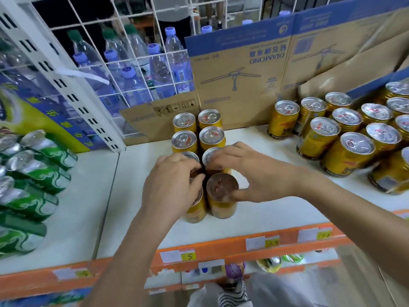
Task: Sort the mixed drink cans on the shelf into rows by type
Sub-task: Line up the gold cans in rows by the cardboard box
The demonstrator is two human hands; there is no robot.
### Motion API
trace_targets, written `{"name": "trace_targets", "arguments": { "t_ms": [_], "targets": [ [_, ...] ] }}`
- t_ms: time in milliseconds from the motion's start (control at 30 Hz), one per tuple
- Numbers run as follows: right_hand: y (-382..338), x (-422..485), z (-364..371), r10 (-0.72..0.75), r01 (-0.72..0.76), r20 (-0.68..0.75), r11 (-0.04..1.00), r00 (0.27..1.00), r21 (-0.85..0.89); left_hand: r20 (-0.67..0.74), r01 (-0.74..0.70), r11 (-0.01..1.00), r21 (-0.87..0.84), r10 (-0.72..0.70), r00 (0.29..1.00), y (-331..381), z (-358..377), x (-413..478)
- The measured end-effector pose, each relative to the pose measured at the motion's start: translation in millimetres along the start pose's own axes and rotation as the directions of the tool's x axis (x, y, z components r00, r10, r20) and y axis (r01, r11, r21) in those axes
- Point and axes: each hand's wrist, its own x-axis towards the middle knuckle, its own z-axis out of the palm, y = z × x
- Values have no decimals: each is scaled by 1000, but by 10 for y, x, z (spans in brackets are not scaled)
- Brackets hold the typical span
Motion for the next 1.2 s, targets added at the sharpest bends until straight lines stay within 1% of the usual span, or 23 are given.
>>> {"name": "trace_targets", "arguments": {
  "t_ms": [33,100,200,267,333,400,500,567,633,700,767,833,900,967,1067,1200],
  "targets": [
    [36,3,-67,54,-53,-46,998,998,17,-22,-14,1000,-19,14,1000,35,-6,63],
    [248,10,-162,204,-208,-86,977,975,-44,-38,-63,997,-42,61,997,121,5,230],
    [730,16,-285,420,-435,-116,883,900,-175,-16,-128,991,-35,128,992,277,62,552],
    [1004,7,-407,515,-539,-158,811,842,-229,11,-132,991,24,132,991,375,118,785],
    [1181,3,-531,563,-582,-158,748,811,-320,14,-133,988,84,132,991,450,174,1008],
    [1285,2,-619,574,-566,-125,705,809,-428,10,-107,986,129,107,994,496,220,1175],
    [1401,-3,-644,600,-533,-57,659,798,-531,40,-34,984,173,28,999,549,272,1298],
    [1423,8,-613,612,-528,-56,630,789,-570,34,-43,979,201,36,999,546,286,1299],
    [1458,37,-632,611,-538,-75,624,788,-567,11,-43,975,217,41,999,540,311,1318],
    [1487,82,-665,594,-548,-85,664,800,-509,-14,-30,976,216,34,999,500,366,1344],
    [1488,141,-671,550,-535,-87,745,831,-398,-40,-19,983,185,27,999,448,432,1365],
    [1439,226,-629,488,-493,-97,815,867,-305,-61,-13,987,162,23,998,406,490,1390],
    [1349,357,-543,436,-446,-99,854,895,-268,-68,-7,989,150,17,998,388,517,1400],
    [1261,498,-441,410,-422,-100,869,906,-257,-67,-8,992,127,16,998,389,507,1393],
    [1214,627,-305,411,-425,-106,872,905,-242,-57,-26,994,106,32,998,378,492,1378],
    [1225,643,-174,366,-395,-152,874,918,-282,-72,-30,994,104,37,997,373,489,1370]
  ]
}}
